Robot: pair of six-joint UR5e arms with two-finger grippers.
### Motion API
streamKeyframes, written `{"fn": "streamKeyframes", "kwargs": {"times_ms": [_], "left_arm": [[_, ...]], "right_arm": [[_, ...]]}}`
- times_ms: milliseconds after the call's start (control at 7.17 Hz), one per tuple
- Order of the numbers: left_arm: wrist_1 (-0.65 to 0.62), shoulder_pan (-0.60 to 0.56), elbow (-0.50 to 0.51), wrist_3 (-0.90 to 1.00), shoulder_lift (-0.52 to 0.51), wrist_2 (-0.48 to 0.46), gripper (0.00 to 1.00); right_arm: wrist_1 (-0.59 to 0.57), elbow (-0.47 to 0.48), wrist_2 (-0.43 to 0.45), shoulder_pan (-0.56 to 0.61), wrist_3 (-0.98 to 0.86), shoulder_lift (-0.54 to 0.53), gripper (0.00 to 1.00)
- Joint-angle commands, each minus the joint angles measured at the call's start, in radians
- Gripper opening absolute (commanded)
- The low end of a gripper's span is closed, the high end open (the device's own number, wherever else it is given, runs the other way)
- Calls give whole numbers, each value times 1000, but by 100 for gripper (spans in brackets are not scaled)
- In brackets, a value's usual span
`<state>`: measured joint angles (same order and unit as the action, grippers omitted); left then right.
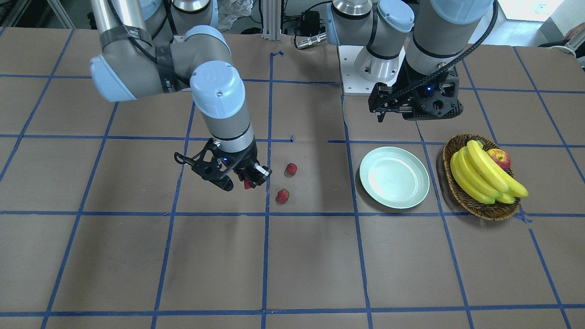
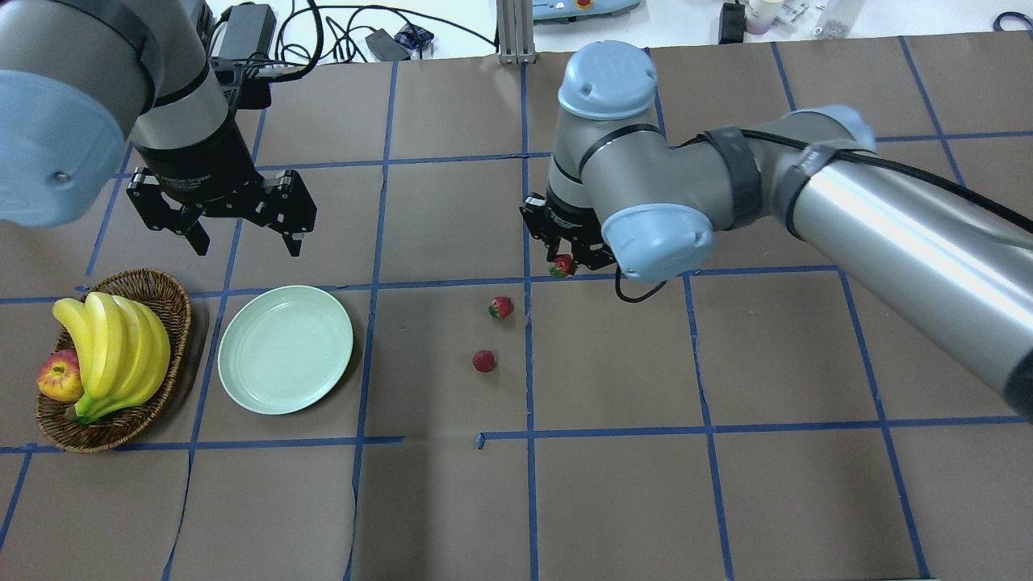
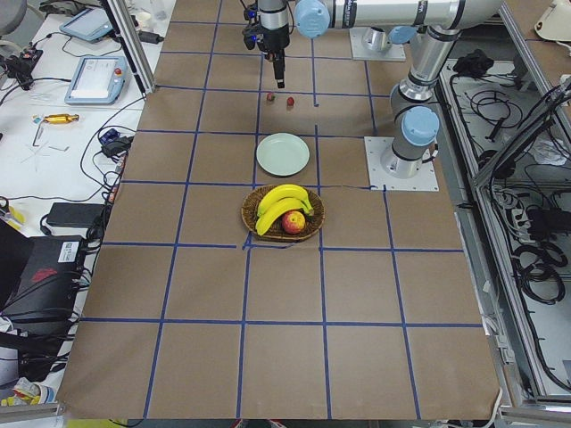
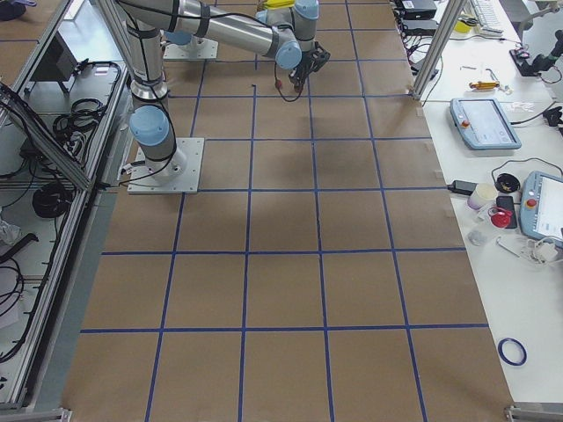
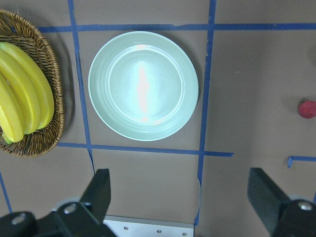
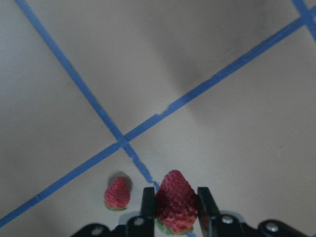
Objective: Collect all strawberries into plate
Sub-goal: 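Carry the third strawberry beside the others and release it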
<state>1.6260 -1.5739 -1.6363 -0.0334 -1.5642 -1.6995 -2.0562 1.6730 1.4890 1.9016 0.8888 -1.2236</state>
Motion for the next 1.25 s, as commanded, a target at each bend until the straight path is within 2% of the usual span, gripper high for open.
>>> {"fn": "streamKeyframes", "kwargs": {"times_ms": [0, 139, 279, 697, 836, 976, 1115], "left_arm": [[0, 0, 1, 0, 3, 1, 100], [0, 0, 0, 0, 3, 3, 100], [0, 0, -2, 0, 3, 3, 100], [2, 0, -4, 0, 3, 4, 100], [2, 0, -4, 0, 3, 4, 100], [2, 0, -2, 0, 3, 3, 100], [2, 0, -2, 0, 4, 3, 100]], "right_arm": [[-2, -98, -1, 95, 13, 114, 0], [-7, -99, -30, 105, 10, 130, 0], [-18, -101, -115, 120, -2, 142, 0], [-59, -99, -128, 139, -27, 202, 0], [-59, -93, -128, 139, -31, 210, 17], [-58, -92, -136, 139, -54, 211, 20], [-58, -90, -141, 139, -56, 211, 33]]}}
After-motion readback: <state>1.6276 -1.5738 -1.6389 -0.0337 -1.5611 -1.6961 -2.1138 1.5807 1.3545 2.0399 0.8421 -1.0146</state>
